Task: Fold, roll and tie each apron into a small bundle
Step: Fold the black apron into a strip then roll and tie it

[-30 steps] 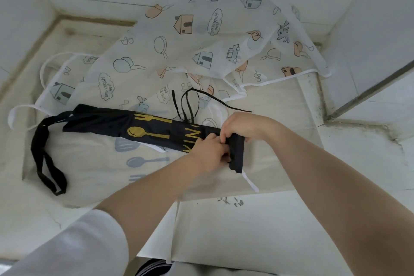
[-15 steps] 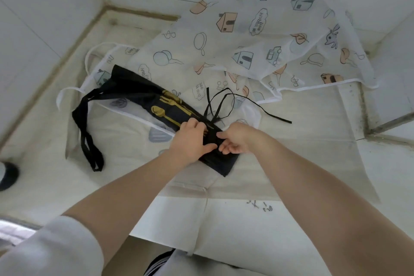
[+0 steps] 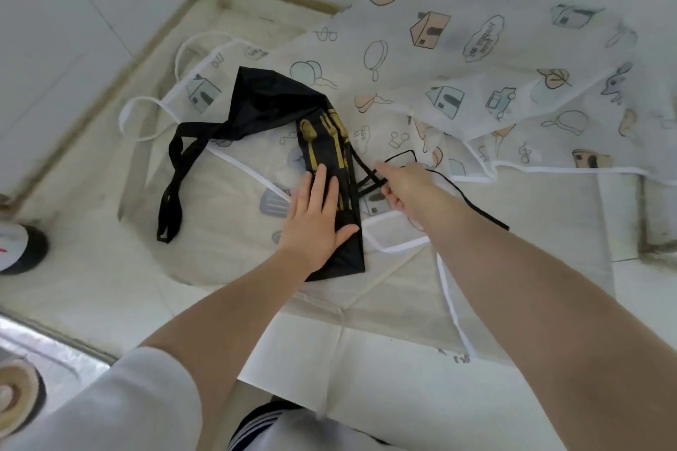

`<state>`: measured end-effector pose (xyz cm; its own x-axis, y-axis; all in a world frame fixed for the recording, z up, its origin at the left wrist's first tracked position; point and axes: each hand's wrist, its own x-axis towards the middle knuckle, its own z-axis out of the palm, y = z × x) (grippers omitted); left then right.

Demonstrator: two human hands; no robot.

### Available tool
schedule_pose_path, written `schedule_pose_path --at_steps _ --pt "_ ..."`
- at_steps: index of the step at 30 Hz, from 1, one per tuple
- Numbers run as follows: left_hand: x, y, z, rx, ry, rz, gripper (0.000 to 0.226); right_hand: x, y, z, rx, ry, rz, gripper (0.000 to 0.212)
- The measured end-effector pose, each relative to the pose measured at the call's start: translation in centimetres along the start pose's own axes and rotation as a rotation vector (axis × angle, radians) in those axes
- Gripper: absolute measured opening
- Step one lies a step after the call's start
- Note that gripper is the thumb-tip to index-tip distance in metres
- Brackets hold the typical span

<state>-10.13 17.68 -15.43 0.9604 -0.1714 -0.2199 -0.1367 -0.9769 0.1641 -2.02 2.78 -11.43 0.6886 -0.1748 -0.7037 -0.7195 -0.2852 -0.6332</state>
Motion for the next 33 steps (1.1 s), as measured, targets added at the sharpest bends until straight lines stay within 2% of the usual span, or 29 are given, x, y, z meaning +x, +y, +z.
schedule_pose_path --at_steps 6,16,18,21,23,26,28,29,31,33 --pt "0.4 0.5 0.0 0.055 -0.035 0.193 0.095 1.1 0.5 2.0 0.105 -0.151 0.001 0.025" --pt "1.3 0.5 0.3 0.083 -0.133 0.161 0.106 2.3 -2.2 -1.4 0.256 -0.022 -0.071 0.028" --pt "1.3 0.5 0.2 0.064 -0.162 0.151 0.106 2.0 -1.7 -1.8 0.463 -0.076 -0.065 0.027" --pt "1.5 0.5 0.0 0.045 -0.19 0.142 0.107 1.4 -0.9 -3.4 0.93 -0.166 -0.06 0.031" --pt "1.5 0.5 0.0 0.037 -0.216 0.136 0.107 1.3 -0.7 -5.4 0.979 -0.098 -0.075 0.03" --pt "1.7 0.5 -0.3 0.013 -0.24 0.144 0.102 0.9 0.0 -7.7 0.715 0.067 -0.048 0.017" --pt "1.8 0.0 -0.5 -0.062 -0.26 0.166 0.086 0.6 0.5 -8.2 0.504 0.147 -0.007 0.009" --pt "1.9 -0.3 -0.7 -0.124 -0.264 0.182 0.076 0.3 0.7 -8.2 0.359 0.162 0.008 0.013" --pt "2.0 -1.0 -0.9 -0.302 -0.243 0.19 0.063 -0.5 0.8 -7.9 -0.05 0.167 0.032 0.036" --pt "2.0 -1.5 -0.9 -0.477 -0.199 0.182 0.045 -1.5 0.9 -7.4 -0.465 0.221 -0.018 0.05"
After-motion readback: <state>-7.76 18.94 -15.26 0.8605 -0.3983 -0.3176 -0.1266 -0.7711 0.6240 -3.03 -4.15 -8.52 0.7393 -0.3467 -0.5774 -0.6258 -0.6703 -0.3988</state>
